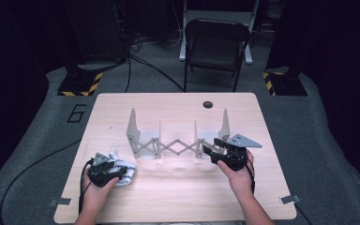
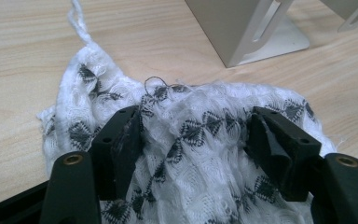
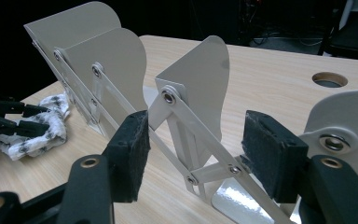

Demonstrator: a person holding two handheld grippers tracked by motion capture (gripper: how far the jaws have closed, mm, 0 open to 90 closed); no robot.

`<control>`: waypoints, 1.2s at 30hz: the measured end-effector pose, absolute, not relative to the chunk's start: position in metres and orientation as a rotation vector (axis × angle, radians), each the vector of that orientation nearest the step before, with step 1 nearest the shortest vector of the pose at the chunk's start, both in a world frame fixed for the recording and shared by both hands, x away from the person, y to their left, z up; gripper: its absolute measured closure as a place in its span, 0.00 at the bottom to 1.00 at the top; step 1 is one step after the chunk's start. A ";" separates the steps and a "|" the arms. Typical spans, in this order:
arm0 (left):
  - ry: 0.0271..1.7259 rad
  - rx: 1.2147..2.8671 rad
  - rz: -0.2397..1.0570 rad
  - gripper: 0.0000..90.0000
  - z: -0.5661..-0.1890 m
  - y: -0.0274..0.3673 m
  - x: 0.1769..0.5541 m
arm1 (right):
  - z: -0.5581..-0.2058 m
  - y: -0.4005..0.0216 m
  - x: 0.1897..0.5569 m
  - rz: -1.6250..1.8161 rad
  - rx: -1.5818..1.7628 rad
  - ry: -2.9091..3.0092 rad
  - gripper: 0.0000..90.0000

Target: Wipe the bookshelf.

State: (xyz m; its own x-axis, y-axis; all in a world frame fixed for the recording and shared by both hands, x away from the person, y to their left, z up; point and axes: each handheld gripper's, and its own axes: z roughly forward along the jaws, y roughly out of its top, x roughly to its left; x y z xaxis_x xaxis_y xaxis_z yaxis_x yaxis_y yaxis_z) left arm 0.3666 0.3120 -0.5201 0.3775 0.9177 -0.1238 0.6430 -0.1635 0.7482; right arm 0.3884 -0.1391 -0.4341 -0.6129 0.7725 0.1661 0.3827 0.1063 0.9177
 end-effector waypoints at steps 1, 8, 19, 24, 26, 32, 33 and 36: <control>1.352 1.892 0.463 0.34 -0.521 0.311 0.367 | -0.434 -0.139 0.388 1.517 1.140 2.040 0.46; 1.333 1.929 0.484 0.33 -0.521 0.309 0.367 | -0.436 -0.140 0.390 1.525 1.140 2.039 0.46; 1.331 1.981 0.518 0.52 -0.518 0.315 0.371 | -0.436 -0.141 0.389 1.530 1.155 2.035 0.46; 1.366 1.946 0.529 0.67 -0.518 0.320 0.371 | -0.436 -0.142 0.389 1.534 1.146 2.028 0.46; 1.387 1.932 0.521 0.72 -0.517 0.320 0.371 | -0.436 -0.141 0.389 1.533 1.160 2.035 0.46; 1.394 1.936 0.489 0.77 -0.503 0.317 0.366 | -0.437 -0.143 0.389 1.536 1.148 2.031 0.47; 1.368 1.933 0.486 0.77 -0.499 0.315 0.364 | -0.437 -0.143 0.389 1.536 1.153 2.031 0.47; 1.298 1.936 0.486 0.77 -0.486 0.305 0.359 | -0.438 -0.143 0.390 1.540 1.152 2.031 0.47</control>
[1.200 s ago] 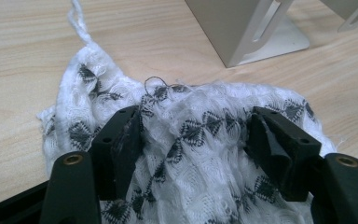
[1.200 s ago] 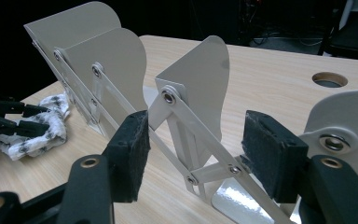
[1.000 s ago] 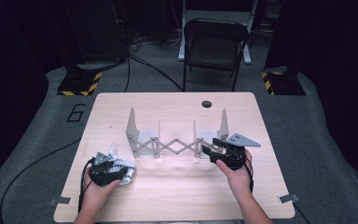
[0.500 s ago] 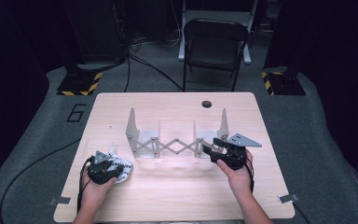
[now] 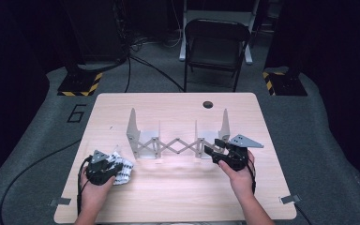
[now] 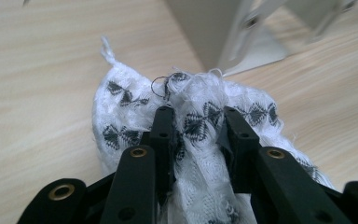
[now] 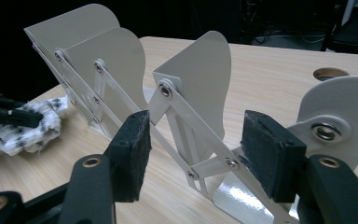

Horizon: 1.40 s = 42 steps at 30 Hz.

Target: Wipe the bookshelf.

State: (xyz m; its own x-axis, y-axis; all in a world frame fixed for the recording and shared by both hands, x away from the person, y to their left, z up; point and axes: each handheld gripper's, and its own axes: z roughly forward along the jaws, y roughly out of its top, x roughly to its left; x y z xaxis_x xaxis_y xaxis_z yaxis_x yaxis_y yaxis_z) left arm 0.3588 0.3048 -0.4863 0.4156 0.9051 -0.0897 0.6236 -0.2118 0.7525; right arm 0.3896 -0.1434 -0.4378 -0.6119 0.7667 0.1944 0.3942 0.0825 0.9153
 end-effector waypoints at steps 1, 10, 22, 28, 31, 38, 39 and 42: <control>1.276 1.933 0.501 0.77 -0.482 0.301 0.357 | -0.438 -0.143 0.390 1.538 1.151 2.031 0.47; 1.154 1.820 0.584 0.76 -0.434 0.271 0.351 | -0.438 -0.144 0.390 1.539 1.150 2.023 0.47; 1.193 1.823 0.611 0.77 -0.446 0.253 0.365 | -0.440 -0.142 0.390 1.537 1.151 2.031 0.47; 1.186 1.789 0.615 0.77 -0.441 0.249 0.364 | -0.441 -0.141 0.391 1.534 1.143 2.040 0.47; 1.124 1.740 0.680 0.77 -0.420 0.246 0.357 | -0.441 -0.141 0.391 1.537 1.145 2.037 0.47; 1.209 1.830 0.600 0.77 -0.463 0.240 0.372 | -0.441 -0.141 0.391 1.530 1.144 2.042 0.47; 1.221 1.838 0.582 0.77 -0.469 0.240 0.374 | -0.441 -0.142 0.391 1.531 1.148 2.043 0.47; 1.196 1.815 0.571 0.78 -0.461 0.235 0.372 | -0.442 -0.142 0.391 1.532 1.151 2.045 0.47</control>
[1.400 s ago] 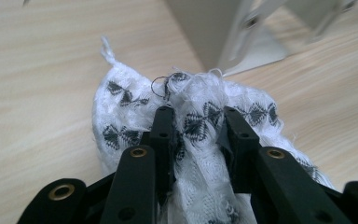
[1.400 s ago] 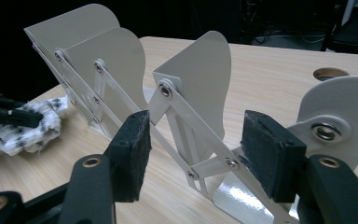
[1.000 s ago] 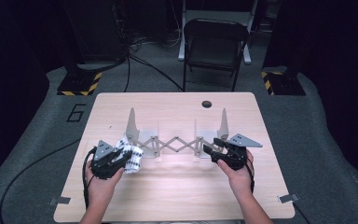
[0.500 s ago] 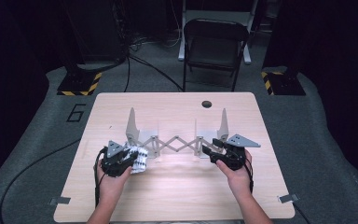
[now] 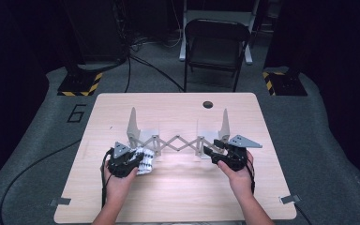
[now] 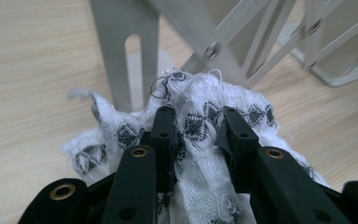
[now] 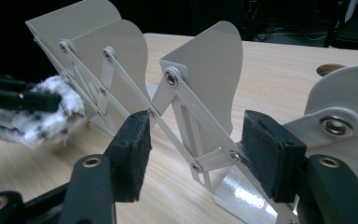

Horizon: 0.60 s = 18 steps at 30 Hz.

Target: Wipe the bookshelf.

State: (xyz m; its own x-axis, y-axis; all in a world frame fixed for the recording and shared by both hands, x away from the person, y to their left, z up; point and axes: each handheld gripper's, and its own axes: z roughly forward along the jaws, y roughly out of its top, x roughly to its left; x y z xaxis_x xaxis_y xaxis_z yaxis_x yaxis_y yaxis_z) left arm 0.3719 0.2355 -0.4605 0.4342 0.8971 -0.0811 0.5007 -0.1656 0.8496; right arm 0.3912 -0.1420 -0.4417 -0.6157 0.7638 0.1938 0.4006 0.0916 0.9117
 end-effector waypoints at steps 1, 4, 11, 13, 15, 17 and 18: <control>1.160 1.803 0.580 0.78 -0.450 0.233 0.369 | -0.442 -0.142 0.391 1.532 1.153 2.046 0.47; 1.060 1.750 0.633 0.77 -0.420 0.222 0.362 | -0.443 -0.141 0.392 1.534 1.148 2.051 0.47; 1.075 1.806 0.597 0.77 -0.445 0.203 0.377 | -0.443 -0.141 0.391 1.530 1.147 2.048 0.46; 1.117 1.848 0.570 0.77 -0.461 0.199 0.382 | -0.443 -0.142 0.392 1.535 1.153 2.044 0.47; 1.151 1.873 0.537 0.77 -0.475 0.197 0.385 | -0.443 -0.142 0.391 1.529 1.155 2.046 0.46; 1.157 1.876 0.520 0.77 -0.478 0.196 0.385 | -0.443 -0.141 0.391 1.526 1.161 2.051 0.46; 1.144 1.864 0.524 0.78 -0.475 0.194 0.384 | -0.443 -0.142 0.391 1.530 1.152 2.049 0.47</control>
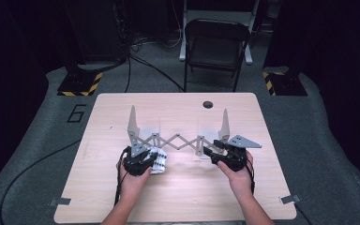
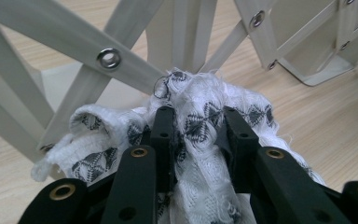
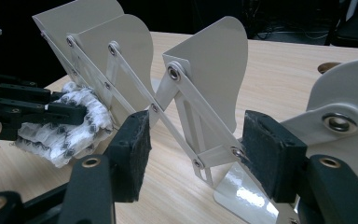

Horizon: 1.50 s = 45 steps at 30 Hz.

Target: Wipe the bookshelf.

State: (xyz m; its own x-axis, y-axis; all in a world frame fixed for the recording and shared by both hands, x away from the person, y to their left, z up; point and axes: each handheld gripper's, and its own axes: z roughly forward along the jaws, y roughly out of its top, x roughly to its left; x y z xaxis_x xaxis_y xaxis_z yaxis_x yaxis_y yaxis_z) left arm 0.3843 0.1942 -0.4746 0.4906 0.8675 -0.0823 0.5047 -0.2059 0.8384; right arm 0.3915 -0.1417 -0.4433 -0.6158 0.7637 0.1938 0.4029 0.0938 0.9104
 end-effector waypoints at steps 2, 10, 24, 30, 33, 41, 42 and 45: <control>1.110 1.833 0.535 0.77 -0.458 0.191 0.381 | -0.443 -0.142 0.392 1.537 1.155 2.047 0.47; 1.021 1.815 0.580 0.77 -0.436 0.178 0.384 | -0.443 -0.141 0.391 1.524 1.160 2.049 0.46; 0.957 1.789 0.581 0.78 -0.421 0.160 0.386 | -0.444 -0.143 0.392 1.545 1.154 2.046 0.47; 1.036 1.881 0.499 0.78 -0.464 0.156 0.397 | -0.443 -0.144 0.391 1.551 1.157 2.040 0.47; 1.054 1.880 0.483 0.78 -0.470 0.153 0.397 | -0.443 -0.146 0.391 1.555 1.156 2.041 0.47; 0.905 1.778 0.573 0.78 -0.415 0.140 0.392 | -0.443 -0.145 0.391 1.549 1.152 2.034 0.47; 0.910 1.793 0.560 0.78 -0.418 0.139 0.394 | -0.442 -0.145 0.391 1.547 1.158 2.031 0.47; 0.953 1.842 0.532 0.78 -0.444 0.133 0.401 | -0.441 -0.146 0.390 1.556 1.154 2.023 0.46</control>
